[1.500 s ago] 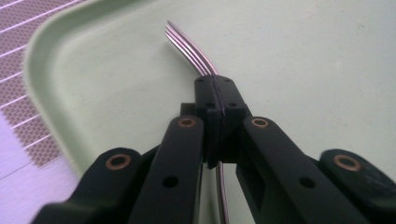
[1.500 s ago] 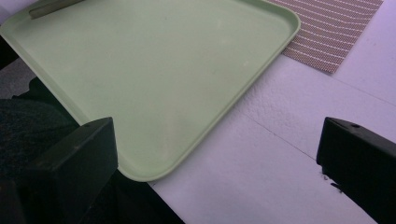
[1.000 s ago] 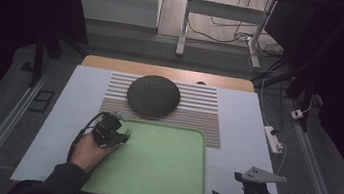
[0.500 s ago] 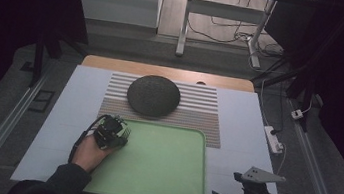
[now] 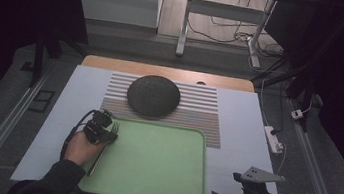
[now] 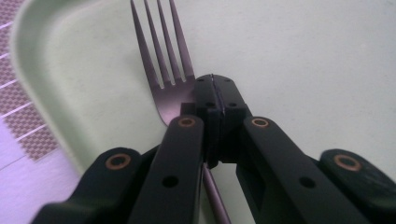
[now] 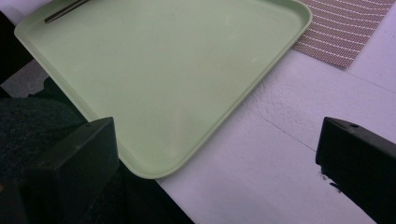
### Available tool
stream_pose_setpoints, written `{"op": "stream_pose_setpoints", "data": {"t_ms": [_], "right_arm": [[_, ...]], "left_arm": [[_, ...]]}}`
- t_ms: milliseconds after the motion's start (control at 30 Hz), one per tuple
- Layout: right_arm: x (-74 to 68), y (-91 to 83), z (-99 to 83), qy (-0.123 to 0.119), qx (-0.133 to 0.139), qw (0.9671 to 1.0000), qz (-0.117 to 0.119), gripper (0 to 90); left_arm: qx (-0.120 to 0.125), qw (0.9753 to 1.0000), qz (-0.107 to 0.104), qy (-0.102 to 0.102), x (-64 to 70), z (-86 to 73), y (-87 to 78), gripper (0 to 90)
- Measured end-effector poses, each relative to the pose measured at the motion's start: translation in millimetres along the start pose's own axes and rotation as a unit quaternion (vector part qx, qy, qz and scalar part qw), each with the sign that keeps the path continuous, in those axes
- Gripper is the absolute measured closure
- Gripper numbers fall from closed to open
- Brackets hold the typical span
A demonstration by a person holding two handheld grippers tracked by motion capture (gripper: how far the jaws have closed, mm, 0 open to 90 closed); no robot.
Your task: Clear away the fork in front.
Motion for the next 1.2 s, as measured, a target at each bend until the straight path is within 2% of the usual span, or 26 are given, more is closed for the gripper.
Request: {"op": "stream_pose_setpoints", "data": {"t_ms": [133, 300, 533, 667, 900, 1033, 1200], "right_arm": [[0.1, 0.2, -0.1, 0.001, -0.002, 1.0000, 0.001, 0.0], [-0.2, 1.2, -0.6, -0.002, -0.007, 1.0000, 0.000, 0.0], [0.0, 1.2, -0.4, 0.001, -0.006, 1.0000, 0.002, 0.0], [0.0, 1.0, -0.4, 0.002, -0.006, 1.0000, 0.003, 0.0], [-0.1, 1.0, -0.3, 0.003, -0.005, 1.0000, 0.005, 0.0], [-0.1, 1.0, -0.3, 0.003, -0.006, 1.0000, 0.005, 0.0], [0.1, 1.0, -0.5, 0.005, -0.007, 1.0000, 0.005, 0.0]], "left_arm": [[0.004, 0.9999, -0.004, -0.008, -2.7, -0.7, -1.2, 88.5], [0.006, 0.9999, -0.006, -0.007, -1.6, -0.6, -1.0, 86.1], [0.015, 0.9999, -0.002, 0.008, 4.7, 2.1, -4.7, 75.8], [0.028, 0.9993, -0.015, 0.018, 10.5, 3.8, -10.1, 71.0], [0.055, 0.9971, -0.017, 0.050, 20.2, 3.8, -25.2, 56.5], [0.078, 0.9950, -0.032, 0.054, 23.2, 1.9, -34.5, 47.7], [0.094, 0.9921, -0.051, 0.066, 28.9, -4.2, -43.9, 37.2]]}}
Point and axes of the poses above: each handheld gripper's, and its own axes: y roughly forward along the jaws, z roughly out of its top, x roughly to its right, the point moved 7 cm from there along y, roughly forward along the jaws, and after that the axes turned 11 degrees about -z, right-handed, at the moved point
